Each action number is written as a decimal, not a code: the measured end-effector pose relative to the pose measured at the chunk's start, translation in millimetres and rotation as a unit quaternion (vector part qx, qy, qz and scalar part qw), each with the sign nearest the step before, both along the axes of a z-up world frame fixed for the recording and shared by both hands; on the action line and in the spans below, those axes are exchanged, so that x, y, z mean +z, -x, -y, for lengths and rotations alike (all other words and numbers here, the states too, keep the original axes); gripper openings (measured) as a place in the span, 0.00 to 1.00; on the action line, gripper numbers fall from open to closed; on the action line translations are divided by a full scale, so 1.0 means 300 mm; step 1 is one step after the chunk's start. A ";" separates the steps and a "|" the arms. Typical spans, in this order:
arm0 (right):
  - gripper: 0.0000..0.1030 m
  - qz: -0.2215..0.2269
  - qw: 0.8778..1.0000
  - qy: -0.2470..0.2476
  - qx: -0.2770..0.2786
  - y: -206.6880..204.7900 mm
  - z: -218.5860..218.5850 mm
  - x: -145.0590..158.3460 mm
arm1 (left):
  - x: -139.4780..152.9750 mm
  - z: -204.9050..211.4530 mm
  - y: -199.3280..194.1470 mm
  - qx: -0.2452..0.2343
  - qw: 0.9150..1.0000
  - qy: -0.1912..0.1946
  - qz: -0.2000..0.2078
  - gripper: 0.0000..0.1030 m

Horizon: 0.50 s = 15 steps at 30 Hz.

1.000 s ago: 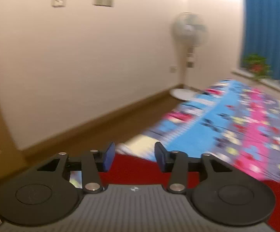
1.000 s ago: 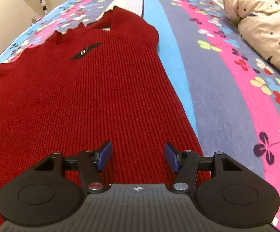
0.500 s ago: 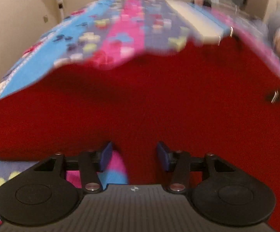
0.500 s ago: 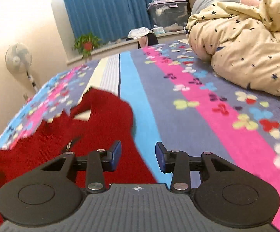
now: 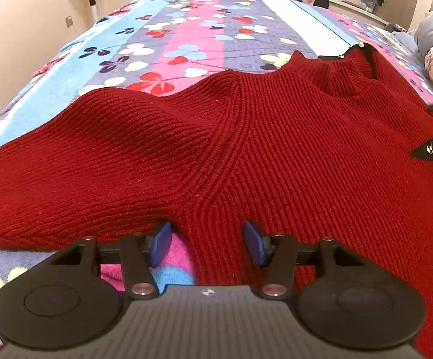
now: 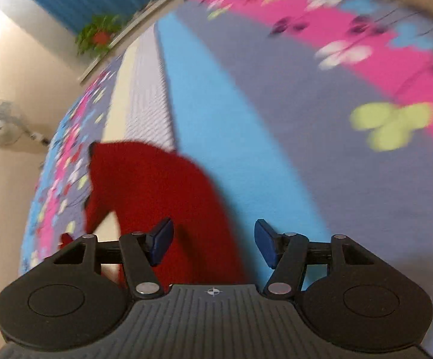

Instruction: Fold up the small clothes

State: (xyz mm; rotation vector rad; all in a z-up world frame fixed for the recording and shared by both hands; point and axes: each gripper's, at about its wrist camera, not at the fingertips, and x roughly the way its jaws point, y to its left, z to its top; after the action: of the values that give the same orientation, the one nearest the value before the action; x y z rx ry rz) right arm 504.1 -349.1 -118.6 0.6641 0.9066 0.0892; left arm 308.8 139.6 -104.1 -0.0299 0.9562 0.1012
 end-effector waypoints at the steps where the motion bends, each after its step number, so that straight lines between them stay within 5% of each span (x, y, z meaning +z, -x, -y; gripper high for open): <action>1: 0.57 0.008 1.000 0.004 0.016 -0.025 -0.030 0.012 | 0.000 -0.001 -0.006 0.001 1.000 0.001 -0.001 0.58; 3: 0.26 0.037 0.998 0.027 0.043 -0.045 -0.107 0.070 | 0.000 0.001 -0.011 0.004 1.000 0.000 -0.004 0.58; 5: 0.19 0.088 0.991 0.054 0.086 -0.014 -0.197 0.148 | 0.001 0.002 -0.014 0.004 1.000 0.000 -0.006 0.58; 8: 0.20 0.162 0.950 0.069 0.257 0.159 -0.395 0.234 | 0.009 -0.002 -0.016 0.009 1.000 0.006 -0.012 0.58; 9: 0.22 0.165 0.929 0.068 0.324 0.226 -0.459 0.233 | 0.009 -0.002 -0.017 0.012 1.000 0.007 -0.013 0.57; 11: 0.29 0.143 0.908 0.071 0.386 0.290 -0.540 0.203 | 0.010 0.002 -0.016 0.014 1.000 0.005 -0.014 0.57; 13: 0.37 0.129 0.914 0.083 0.377 0.282 -0.586 0.181 | 0.010 0.003 -0.013 0.013 1.000 0.004 -0.013 0.57; 15: 0.48 0.116 0.932 0.072 0.335 0.215 -0.605 0.177 | 0.011 -0.006 -0.011 0.016 1.000 0.012 -0.015 0.57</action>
State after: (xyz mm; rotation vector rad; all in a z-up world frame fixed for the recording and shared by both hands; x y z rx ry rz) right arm 439.5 -167.7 -65.4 0.1772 0.8674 0.6923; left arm 312.2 141.4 -100.7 -0.0651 0.9861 0.1200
